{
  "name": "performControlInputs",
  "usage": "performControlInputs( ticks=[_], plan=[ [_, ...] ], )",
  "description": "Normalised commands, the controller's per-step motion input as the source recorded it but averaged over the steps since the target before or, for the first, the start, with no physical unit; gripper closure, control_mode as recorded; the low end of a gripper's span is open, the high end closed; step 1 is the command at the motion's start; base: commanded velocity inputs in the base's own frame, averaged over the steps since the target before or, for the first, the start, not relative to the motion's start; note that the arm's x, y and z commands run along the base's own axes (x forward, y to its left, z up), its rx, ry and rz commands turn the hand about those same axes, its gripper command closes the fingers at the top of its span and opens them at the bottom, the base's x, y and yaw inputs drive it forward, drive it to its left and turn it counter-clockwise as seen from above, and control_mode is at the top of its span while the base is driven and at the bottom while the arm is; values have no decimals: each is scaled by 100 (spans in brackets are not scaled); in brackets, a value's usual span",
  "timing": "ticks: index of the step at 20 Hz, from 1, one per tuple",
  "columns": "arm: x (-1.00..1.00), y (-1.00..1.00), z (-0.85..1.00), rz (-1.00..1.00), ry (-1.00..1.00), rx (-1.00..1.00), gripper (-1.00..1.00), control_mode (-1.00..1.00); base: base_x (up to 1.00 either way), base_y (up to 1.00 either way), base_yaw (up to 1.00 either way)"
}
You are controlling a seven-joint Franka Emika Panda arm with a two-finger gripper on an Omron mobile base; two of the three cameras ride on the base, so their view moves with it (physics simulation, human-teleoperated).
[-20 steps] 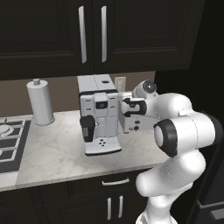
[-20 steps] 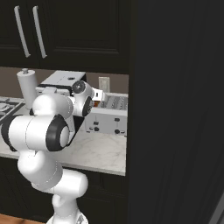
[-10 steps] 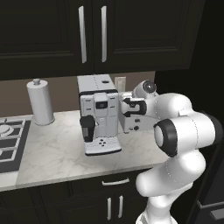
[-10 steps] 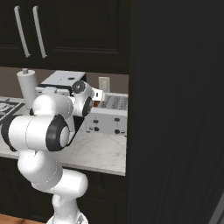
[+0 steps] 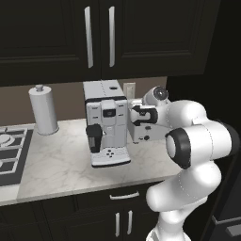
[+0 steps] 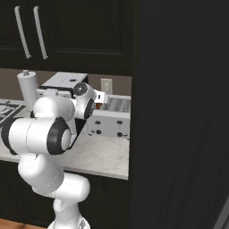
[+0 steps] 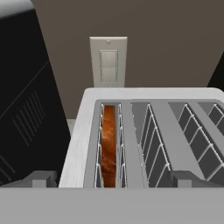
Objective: Start the toaster. Once the lever pops up, take the bread to the plate on the dining counter.
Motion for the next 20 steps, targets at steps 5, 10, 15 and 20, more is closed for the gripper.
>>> performControlInputs(
  ticks=[5, 10, 15, 20],
  plan=[
    [0, 0, 0, 0, 0, 0, -100, -100, 0, 0, 0],
    [0, 0, 0, 0, 0, 0, -100, -100, 0, 0, 0],
    [0, 0, 0, 0, 0, 0, -100, -100, 0, 0, 0],
    [0, 0, 0, 0, 0, 0, -100, -100, 0, 0, 0]
  ],
)
